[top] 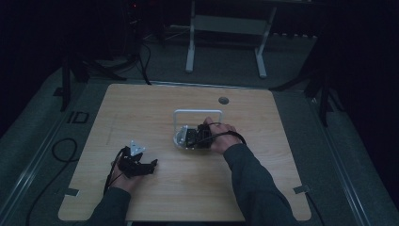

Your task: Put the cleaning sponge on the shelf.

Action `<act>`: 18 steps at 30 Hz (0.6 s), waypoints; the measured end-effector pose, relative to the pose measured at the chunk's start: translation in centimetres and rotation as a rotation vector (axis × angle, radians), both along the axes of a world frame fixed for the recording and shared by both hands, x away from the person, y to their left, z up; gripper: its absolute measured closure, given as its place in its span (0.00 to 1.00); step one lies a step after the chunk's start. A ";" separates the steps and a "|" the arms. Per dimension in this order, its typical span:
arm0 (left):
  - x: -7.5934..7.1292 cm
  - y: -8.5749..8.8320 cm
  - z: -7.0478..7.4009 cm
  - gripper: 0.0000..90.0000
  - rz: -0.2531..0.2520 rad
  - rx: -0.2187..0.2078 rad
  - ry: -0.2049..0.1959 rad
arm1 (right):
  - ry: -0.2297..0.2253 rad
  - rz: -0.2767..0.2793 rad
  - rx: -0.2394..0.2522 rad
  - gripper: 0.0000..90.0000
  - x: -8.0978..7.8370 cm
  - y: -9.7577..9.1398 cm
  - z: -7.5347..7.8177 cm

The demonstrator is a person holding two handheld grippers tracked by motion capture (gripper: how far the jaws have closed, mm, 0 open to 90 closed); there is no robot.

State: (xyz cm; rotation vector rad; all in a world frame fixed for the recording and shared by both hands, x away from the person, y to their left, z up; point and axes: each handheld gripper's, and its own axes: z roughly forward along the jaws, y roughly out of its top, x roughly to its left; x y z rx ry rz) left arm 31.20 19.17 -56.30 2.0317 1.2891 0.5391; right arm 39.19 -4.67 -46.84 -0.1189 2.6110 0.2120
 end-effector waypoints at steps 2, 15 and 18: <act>0.0 0.0 0.0 0.21 0.001 0.000 0.000 | -0.017 0.005 -0.016 0.80 0.0 0.1 -0.1; 0.0 0.0 0.0 0.21 -0.001 0.002 0.001 | -0.059 -0.018 -0.024 0.76 0.4 0.6 -0.2; 0.0 0.0 0.0 0.21 -0.001 0.002 0.001 | -0.063 -0.033 -0.022 0.73 0.5 0.5 -0.4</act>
